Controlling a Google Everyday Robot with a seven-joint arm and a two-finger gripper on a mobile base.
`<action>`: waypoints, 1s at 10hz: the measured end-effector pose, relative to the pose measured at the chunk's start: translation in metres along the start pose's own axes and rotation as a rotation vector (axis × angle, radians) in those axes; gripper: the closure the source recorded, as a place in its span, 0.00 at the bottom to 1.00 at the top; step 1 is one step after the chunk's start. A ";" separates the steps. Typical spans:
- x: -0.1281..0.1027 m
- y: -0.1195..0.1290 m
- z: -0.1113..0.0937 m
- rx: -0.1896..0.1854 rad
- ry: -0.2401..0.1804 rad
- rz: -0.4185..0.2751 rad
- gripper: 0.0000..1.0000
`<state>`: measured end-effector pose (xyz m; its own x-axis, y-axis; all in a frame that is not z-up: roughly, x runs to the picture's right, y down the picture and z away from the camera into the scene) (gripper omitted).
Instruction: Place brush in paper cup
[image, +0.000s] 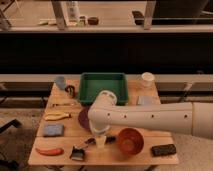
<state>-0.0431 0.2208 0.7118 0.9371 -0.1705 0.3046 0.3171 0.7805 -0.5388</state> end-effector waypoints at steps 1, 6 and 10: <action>0.004 0.004 0.001 -0.001 0.016 0.005 0.20; 0.029 0.015 0.016 0.019 -0.049 0.017 0.20; 0.031 0.027 0.027 0.017 -0.074 0.027 0.20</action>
<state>-0.0095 0.2531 0.7278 0.9316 -0.1050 0.3480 0.2891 0.7943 -0.5343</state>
